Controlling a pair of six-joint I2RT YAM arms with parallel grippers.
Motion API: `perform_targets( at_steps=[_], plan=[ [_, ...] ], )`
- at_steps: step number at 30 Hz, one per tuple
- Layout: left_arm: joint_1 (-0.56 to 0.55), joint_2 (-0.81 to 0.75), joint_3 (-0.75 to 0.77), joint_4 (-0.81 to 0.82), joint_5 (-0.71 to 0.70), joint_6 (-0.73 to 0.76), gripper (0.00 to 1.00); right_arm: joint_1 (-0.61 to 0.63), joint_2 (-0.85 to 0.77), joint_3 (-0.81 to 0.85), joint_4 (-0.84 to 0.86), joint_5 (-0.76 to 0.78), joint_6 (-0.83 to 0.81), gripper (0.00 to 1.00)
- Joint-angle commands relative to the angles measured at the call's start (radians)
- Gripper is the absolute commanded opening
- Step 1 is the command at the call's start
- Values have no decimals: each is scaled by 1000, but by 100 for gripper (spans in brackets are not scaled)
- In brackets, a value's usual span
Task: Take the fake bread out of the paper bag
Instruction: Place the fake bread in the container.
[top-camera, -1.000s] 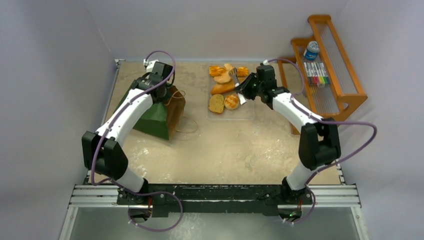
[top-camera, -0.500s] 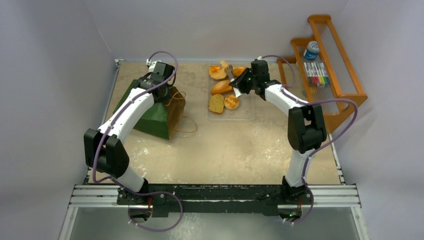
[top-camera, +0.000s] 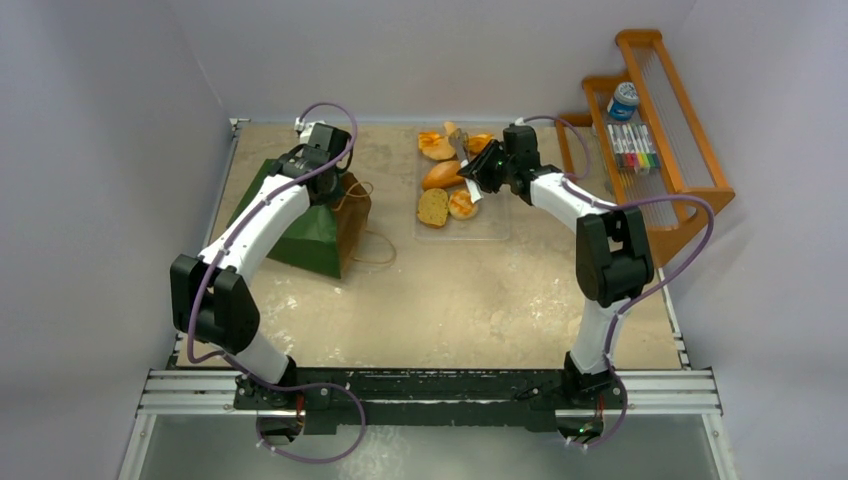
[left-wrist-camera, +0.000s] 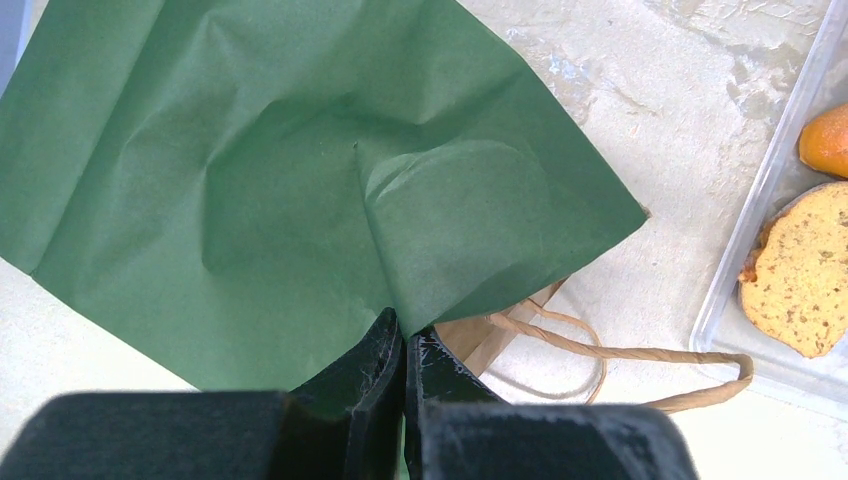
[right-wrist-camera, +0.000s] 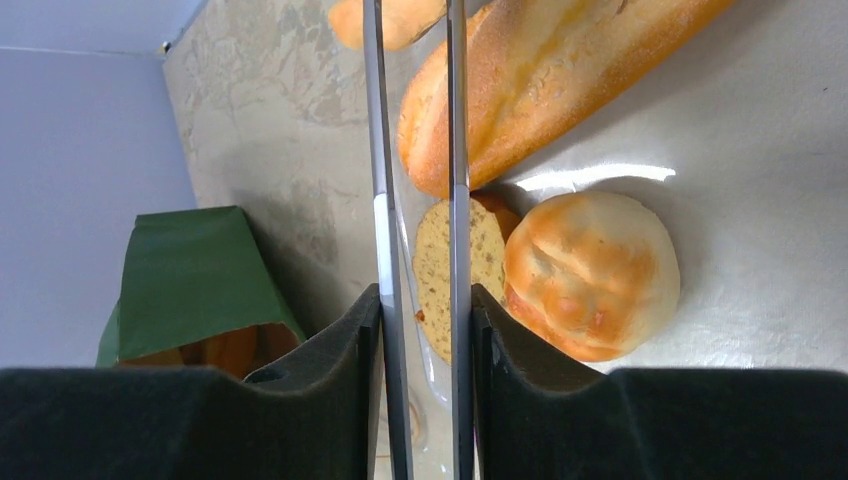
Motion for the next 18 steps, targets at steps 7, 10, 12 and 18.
perform_targets(
  at_steps=[7, 10, 12, 18],
  plan=[
    [11, 4, 14, 32, 3, 10, 0, -13, -99, -36, 45, -31, 1, 38],
    [12, 4, 20, 29, 1, 12, 0, -15, -114, -43, 45, -29, -1, 40],
    [11, 5, 25, 25, -1, 13, 0, -16, -123, -49, 40, -28, -1, 40],
    [13, -2, 37, 14, -4, 11, 0, -19, -160, -76, 30, -12, -3, 40]
  ],
)
